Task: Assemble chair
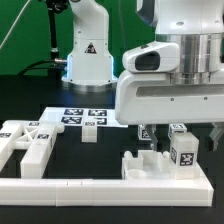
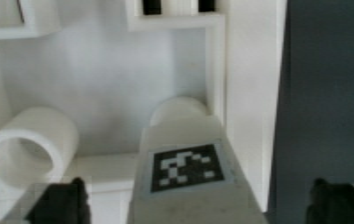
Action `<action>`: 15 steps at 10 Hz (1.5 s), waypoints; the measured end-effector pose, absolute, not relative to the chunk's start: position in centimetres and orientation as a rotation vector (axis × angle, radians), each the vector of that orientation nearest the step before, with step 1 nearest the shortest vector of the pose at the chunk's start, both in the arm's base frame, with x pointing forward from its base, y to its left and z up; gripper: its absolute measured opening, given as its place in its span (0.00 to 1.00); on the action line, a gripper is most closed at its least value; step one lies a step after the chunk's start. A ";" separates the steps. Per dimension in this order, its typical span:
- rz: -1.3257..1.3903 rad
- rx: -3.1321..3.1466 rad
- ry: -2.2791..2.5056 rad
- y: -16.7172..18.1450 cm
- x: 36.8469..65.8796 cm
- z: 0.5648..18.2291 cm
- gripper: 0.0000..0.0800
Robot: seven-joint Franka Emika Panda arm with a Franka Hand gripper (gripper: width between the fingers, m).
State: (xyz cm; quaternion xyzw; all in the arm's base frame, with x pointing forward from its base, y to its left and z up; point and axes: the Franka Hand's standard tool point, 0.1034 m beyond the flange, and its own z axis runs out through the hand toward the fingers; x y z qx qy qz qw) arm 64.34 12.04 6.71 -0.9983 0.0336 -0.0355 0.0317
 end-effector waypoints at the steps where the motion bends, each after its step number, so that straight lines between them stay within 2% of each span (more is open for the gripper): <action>1: -0.108 -3.072 0.127 12.0 64.3 6.7 0.65; 2: -0.105 -3.064 0.226 12.1 64.3 6.7 0.46; 3: -0.101 -3.053 0.327 12.1 64.3 6.7 0.46; 4: -0.098 -3.038 0.426 12.1 64.3 6.7 0.36; 6: -0.089 -2.996 0.637 12.1 64.3 6.7 0.36; 11: 0.041 -2.277 1.924 12.2 64.8 6.7 0.36; 14: 0.053 -2.181 2.029 12.2 64.8 6.7 0.37; 15: 0.053 -2.185 2.024 12.2 64.8 6.7 0.63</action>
Offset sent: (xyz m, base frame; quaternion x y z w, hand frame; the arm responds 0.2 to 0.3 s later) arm 0.0000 0.0000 0.0000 0.0000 0.0000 0.1938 0.9810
